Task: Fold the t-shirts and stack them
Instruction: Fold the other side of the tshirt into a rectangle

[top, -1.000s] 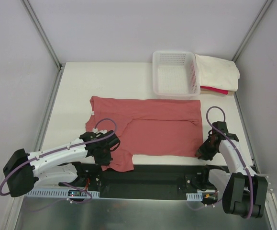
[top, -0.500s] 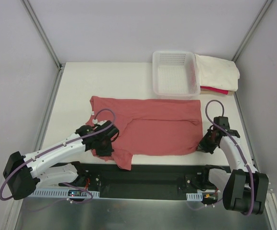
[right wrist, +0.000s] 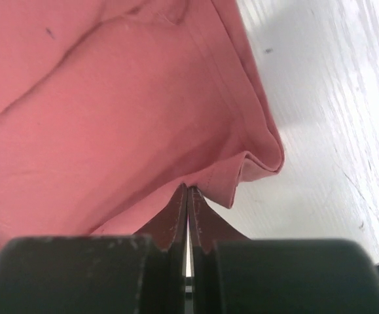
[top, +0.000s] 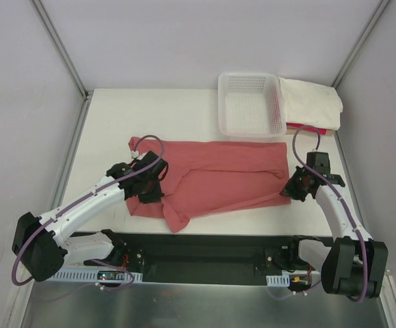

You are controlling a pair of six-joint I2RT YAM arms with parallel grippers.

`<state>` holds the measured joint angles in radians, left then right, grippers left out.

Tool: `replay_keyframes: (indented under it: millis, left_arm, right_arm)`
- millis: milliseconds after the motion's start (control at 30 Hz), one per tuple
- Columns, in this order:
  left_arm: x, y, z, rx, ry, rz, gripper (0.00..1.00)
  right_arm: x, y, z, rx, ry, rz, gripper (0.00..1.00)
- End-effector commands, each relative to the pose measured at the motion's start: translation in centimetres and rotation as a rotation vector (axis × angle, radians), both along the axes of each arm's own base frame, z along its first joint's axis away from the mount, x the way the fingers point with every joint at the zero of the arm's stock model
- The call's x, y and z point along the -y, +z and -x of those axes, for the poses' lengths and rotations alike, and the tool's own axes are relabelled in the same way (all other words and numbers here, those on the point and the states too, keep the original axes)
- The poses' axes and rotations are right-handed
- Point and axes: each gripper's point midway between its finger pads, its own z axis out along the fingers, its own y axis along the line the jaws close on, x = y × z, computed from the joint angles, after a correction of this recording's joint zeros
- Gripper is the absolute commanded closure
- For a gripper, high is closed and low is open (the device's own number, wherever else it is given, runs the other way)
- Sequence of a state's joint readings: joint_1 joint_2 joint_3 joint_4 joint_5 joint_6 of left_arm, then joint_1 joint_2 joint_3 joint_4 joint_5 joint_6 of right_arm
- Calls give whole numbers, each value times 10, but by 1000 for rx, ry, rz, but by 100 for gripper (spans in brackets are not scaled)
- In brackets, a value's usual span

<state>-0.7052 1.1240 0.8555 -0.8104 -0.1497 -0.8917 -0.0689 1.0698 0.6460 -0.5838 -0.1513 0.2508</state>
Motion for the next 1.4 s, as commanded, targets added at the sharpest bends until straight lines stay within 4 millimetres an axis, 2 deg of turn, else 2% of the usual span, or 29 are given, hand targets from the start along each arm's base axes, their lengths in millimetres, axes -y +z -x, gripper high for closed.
replay_keyframes:
  millis: [0, 233, 400, 533, 700, 833, 1100, 1333, 1367]
  left_arm:
    - [4, 18, -37, 96, -10, -3, 100]
    - [3, 29, -74, 126, 13, -13, 100]
    - [-10, 34, -97, 151, 59, -32, 100]
    - [-13, 40, -115, 169, 64, -32, 100]
    - [-22, 36, -132, 148, 88, -34, 100]
    - [-25, 40, -140, 159, 93, -33, 100]
    - [-36, 60, -140, 244, 108, -30, 100]
    - [-39, 51, -154, 215, 132, -28, 100]
    - [-39, 46, -157, 198, 134, -36, 100]
  right_arm:
    - [1, 26, -39, 118, 4, 21, 99]
    - [3, 29, -65, 128, -3, 34, 99]
    - [7, 35, -85, 153, -26, 51, 99]
    - [10, 33, -95, 137, -28, 69, 99]
    - [16, 29, -104, 122, -43, 95, 99]
    - [18, 30, -110, 122, -37, 103, 99]
    - [17, 36, -108, 132, -11, 112, 100]
    - [18, 36, -122, 138, -13, 115, 99]
    - [18, 36, -124, 136, -12, 114, 99]
